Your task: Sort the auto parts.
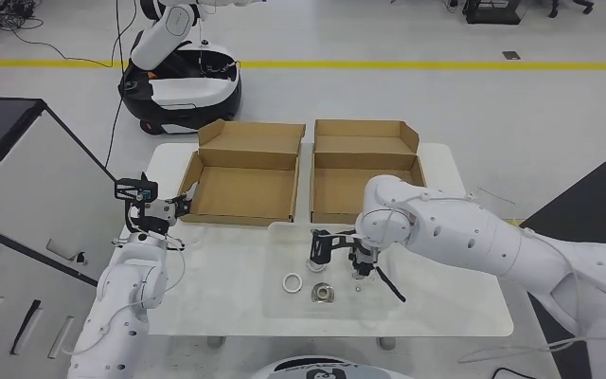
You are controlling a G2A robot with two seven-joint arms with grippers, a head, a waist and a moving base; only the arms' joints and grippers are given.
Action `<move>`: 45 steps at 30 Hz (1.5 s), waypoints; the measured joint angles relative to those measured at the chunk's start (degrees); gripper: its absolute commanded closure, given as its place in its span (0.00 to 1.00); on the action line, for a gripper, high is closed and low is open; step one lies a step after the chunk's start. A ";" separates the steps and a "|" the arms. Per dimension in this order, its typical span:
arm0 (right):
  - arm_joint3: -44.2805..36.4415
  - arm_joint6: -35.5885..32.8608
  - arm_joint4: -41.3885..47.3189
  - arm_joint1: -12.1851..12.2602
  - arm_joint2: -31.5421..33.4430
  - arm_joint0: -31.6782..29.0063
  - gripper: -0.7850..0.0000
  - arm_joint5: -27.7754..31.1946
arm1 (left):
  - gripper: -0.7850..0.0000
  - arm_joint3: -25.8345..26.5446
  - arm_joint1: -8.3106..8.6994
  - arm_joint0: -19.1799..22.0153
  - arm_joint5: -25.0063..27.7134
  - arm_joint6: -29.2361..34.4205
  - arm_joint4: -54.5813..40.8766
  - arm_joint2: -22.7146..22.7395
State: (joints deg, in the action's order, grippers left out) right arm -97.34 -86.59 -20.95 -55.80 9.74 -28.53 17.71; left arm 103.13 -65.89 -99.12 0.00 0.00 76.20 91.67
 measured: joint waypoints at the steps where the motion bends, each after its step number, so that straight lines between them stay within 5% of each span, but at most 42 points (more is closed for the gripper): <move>1: 0.16 0.10 0.00 -0.13 0.00 -0.12 0.56 0.10 | 0.00 0.00 0.00 0.00 0.00 0.00 0.00 0.00; 31: 4.31 0.99 -2.24 -2.80 0.00 -2.67 0.60 0.98 | 0.00 0.00 0.00 0.00 0.00 0.00 0.00 0.00; 38: 4.68 0.22 -2.17 -3.17 0.00 -2.95 0.78 0.22 | 0.00 0.00 0.00 0.00 0.00 0.00 0.00 0.00; 42: 4.63 -0.33 -2.28 -3.28 0.00 -2.97 1.00 -0.33 | 0.00 0.00 0.00 0.00 0.00 0.00 0.00 0.00; 45: 4.40 -0.83 -2.02 -3.17 0.00 -2.76 1.00 -0.84 | 0.00 0.00 0.00 0.00 0.00 0.00 0.00 0.00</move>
State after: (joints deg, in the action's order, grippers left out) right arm -92.95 -87.42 -22.97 -58.97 9.74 -31.28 16.87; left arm 103.13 -65.89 -99.12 0.00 0.00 76.20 91.67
